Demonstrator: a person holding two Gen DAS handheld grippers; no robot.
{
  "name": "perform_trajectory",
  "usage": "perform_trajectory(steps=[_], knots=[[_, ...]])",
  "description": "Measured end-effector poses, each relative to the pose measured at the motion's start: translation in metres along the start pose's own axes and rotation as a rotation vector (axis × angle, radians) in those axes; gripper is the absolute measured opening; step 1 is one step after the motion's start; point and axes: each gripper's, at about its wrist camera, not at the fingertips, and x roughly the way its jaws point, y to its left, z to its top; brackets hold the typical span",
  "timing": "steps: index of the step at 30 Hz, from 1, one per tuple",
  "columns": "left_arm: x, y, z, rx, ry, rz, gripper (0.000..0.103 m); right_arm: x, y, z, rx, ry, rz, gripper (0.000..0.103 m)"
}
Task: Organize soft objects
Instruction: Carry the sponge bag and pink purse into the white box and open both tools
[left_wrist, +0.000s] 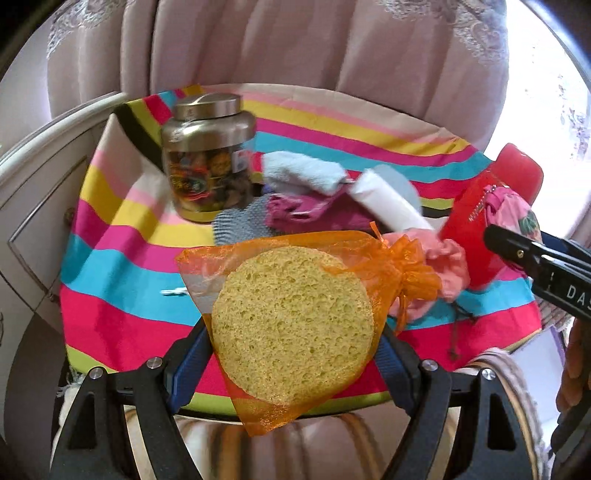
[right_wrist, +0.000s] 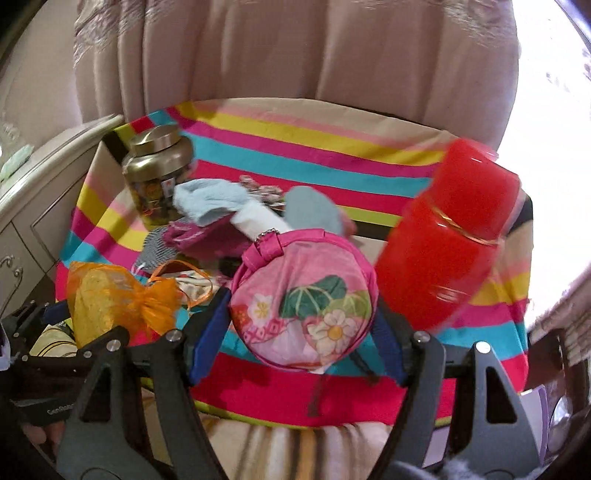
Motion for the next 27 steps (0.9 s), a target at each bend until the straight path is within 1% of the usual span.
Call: perform_trajectory(steps=[9,18,22,24,27], knots=[[-0.005,-0.071,0.002,0.109,0.002,-0.08,0.082,-0.026,-0.064,-0.026,0.096,0.0,-0.067,0.075],[-0.003,-0.151,-0.003,0.23,0.029,-0.189,0.082,-0.042,-0.138,-0.069,0.211,0.04,-0.165,0.075],[0.0,-0.192,-0.007,0.288,0.051,-0.255,0.082,-0.055,-0.182,-0.096,0.28,0.062,-0.244,0.075],[0.002,-0.213,-0.011,0.319,0.063,-0.291,0.082,-0.06,-0.198,-0.109,0.307,0.077,-0.278,0.075],[0.005,-0.245,-0.015,0.361,0.085,-0.349,0.082,-0.07,-0.227,-0.13,0.341,0.111,-0.359,0.076]])
